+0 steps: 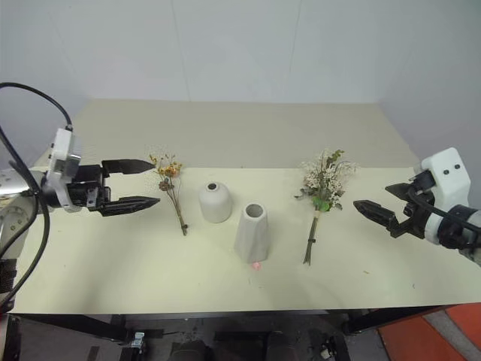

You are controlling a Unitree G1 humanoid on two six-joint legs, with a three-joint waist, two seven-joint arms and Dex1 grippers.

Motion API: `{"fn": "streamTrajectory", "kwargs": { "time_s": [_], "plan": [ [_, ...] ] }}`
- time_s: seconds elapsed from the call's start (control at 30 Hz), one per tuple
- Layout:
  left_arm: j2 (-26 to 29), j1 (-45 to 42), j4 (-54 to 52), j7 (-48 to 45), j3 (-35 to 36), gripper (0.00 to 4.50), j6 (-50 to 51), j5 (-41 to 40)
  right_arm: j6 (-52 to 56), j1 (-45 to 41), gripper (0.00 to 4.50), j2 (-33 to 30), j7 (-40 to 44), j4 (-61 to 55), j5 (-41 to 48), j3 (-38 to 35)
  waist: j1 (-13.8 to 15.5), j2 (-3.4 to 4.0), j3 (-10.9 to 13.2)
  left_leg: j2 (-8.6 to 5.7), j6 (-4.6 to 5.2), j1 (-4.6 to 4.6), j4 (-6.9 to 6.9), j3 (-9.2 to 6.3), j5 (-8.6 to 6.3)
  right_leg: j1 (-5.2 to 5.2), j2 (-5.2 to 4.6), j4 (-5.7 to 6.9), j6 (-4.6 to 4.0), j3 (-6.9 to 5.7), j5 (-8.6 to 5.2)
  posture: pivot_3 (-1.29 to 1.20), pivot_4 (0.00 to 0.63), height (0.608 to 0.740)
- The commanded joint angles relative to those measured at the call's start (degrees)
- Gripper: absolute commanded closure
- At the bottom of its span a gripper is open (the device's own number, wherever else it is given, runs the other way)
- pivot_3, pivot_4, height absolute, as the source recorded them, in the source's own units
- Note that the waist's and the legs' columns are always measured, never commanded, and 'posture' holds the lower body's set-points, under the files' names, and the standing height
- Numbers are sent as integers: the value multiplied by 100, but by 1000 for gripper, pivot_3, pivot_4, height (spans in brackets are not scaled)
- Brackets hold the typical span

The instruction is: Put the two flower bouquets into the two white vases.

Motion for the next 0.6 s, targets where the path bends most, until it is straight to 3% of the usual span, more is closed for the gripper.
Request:
{"fn": "streamTrajectory", "kwargs": {
  "time_s": [0.03,0.4,0.6],
  "plan": [
    [96,73,-258,55,223,11,-2,-121,-37,-197,0,-61,121,52,-139,16,1,0,0,0,0,1,0,0,0,0,0,0,0,0,0,0,150,740],
    [240,228,-619,630,193,11,551,-89,53,-518,0,-36,398,132,-335,334,5,3,2,0,0,-2,0,0,0,-4,0,0,0,0,0,0,150,740],
    [317,-1073,-456,2155,-1390,11,2647,1097,-124,-1080,0,42,671,-51,-291,830,22,2,3,-4,0,-1,1,-4,0,0,1,0,5,0,2,0,150,740]
  ]
}}
